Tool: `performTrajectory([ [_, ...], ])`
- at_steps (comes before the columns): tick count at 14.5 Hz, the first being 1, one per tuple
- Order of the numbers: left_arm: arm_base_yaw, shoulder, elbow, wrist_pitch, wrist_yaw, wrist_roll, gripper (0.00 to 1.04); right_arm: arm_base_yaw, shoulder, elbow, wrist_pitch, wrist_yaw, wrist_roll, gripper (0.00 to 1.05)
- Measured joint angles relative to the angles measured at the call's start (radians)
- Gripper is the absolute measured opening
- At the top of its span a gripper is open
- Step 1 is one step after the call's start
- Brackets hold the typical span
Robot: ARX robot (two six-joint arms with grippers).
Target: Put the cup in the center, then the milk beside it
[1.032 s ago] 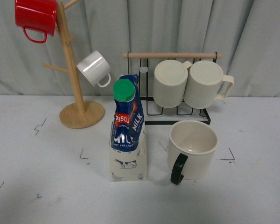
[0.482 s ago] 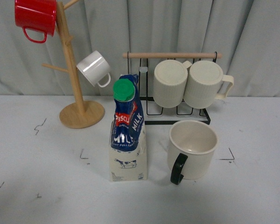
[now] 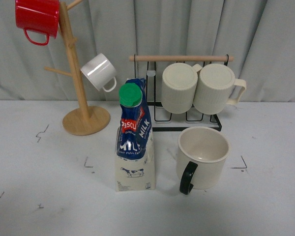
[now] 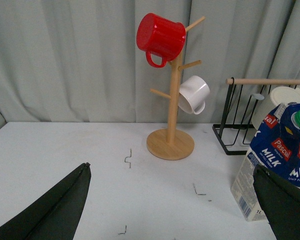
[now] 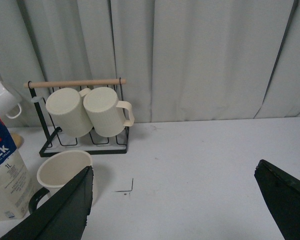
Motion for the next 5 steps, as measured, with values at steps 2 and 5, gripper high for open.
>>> performTrajectory([
  [2,0.000,0.000,0.000,0.000,0.000,0.000,0.98,0.000,0.000,0.000,0.000,0.000,0.000,0.98],
  [5,0.000,0.000,0.000,0.000,0.000,0.000,0.98,0.000,0.000,0.000,0.000,0.000,0.000,0.98],
])
